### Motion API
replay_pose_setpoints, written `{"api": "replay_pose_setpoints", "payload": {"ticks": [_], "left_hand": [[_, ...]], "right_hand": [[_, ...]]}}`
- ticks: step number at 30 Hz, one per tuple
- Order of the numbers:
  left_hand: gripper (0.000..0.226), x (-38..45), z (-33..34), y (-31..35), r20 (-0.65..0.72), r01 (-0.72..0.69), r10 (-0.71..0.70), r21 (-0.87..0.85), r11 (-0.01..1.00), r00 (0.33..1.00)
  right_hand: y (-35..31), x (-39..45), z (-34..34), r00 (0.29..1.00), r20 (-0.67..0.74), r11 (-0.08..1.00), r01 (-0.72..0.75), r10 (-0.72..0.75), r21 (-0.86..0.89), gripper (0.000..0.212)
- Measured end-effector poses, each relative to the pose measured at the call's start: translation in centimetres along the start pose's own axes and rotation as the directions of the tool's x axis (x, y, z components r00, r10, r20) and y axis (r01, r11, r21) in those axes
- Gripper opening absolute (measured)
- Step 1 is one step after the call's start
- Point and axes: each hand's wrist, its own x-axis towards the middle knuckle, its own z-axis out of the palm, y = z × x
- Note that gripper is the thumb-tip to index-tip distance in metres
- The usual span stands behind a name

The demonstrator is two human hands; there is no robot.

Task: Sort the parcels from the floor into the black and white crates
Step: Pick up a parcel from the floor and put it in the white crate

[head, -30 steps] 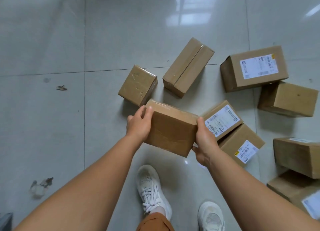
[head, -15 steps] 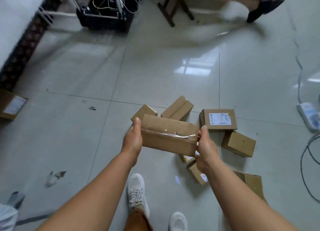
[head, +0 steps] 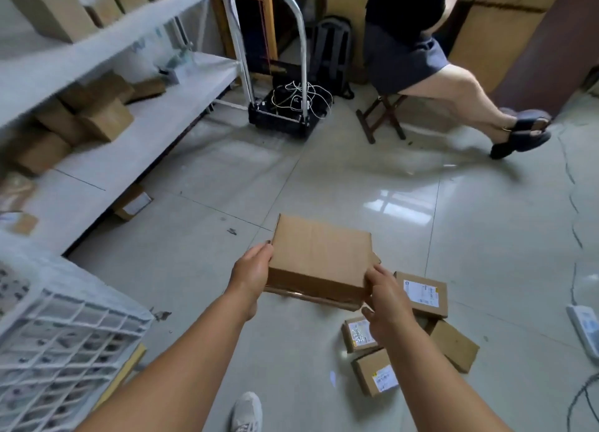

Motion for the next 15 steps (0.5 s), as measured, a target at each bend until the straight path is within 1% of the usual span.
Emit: {"api": "replay_pose_setpoints", "payload": {"ticks": [2, 3, 5, 6, 10, 12, 13, 15], "left_hand": [[0.03, -1.4, -1.7, 1.2, -0.016, -0.037, 0.036, -0.04, 0.999, 0.999], [0.029, -2.2, -2.5, 1.8, -0.036, -0.052, 0.05, -0.063, 0.997, 0.998], [0.021, -3.7, -4.3, 3.0, -0.07, -0.08, 0.072, -0.115, 0.99, 0.995], [0.02, -4.5, -5.1, 3.5, -0.084, -0.088, 0.077, -0.14, 0.986, 0.993], [0.041, -7.5, -8.8, 5.4, -0.124, -0.155, 0.13, -0.228, 0.961, 0.984], [0.054, -9.1, -10.8, 6.0, -0.151, -0.184, 0.15, -0.249, 0.951, 0.977], [0.052, -9.9, -11.9, 6.3, -0.165, -0.2, 0.161, -0.259, 0.945, 0.973], [0.042, -11.3, -14.1, 6.6, -0.2, -0.242, 0.192, -0.272, 0.931, 0.961]], "right_hand": [[-0.6, -1.4, 0.8, 1.0, 0.002, 0.999, 0.019, -0.019, -0.029, 0.033], [-1.0, -2.3, 1.2, 0.999, 0.014, 0.999, 0.032, -0.032, -0.035, 0.031], [-1.7, -3.9, 2.1, 0.997, 0.051, 0.999, 0.051, -0.051, -0.001, 0.019], [-2.1, -4.7, 2.7, 0.996, 0.07, 0.998, 0.053, -0.054, 0.018, 0.016], [-3.5, -8.2, 5.3, 0.987, 0.131, 0.994, 0.092, -0.098, 0.052, 0.036], [-3.9, -10.1, 6.8, 0.98, 0.157, 0.992, 0.117, -0.123, 0.047, 0.038], [-4.1, -11.2, 7.7, 0.975, 0.172, 0.99, 0.135, -0.142, 0.048, 0.038], [-4.1, -13.3, 9.6, 0.964, 0.201, 0.985, 0.167, -0.173, 0.048, 0.04]]}}
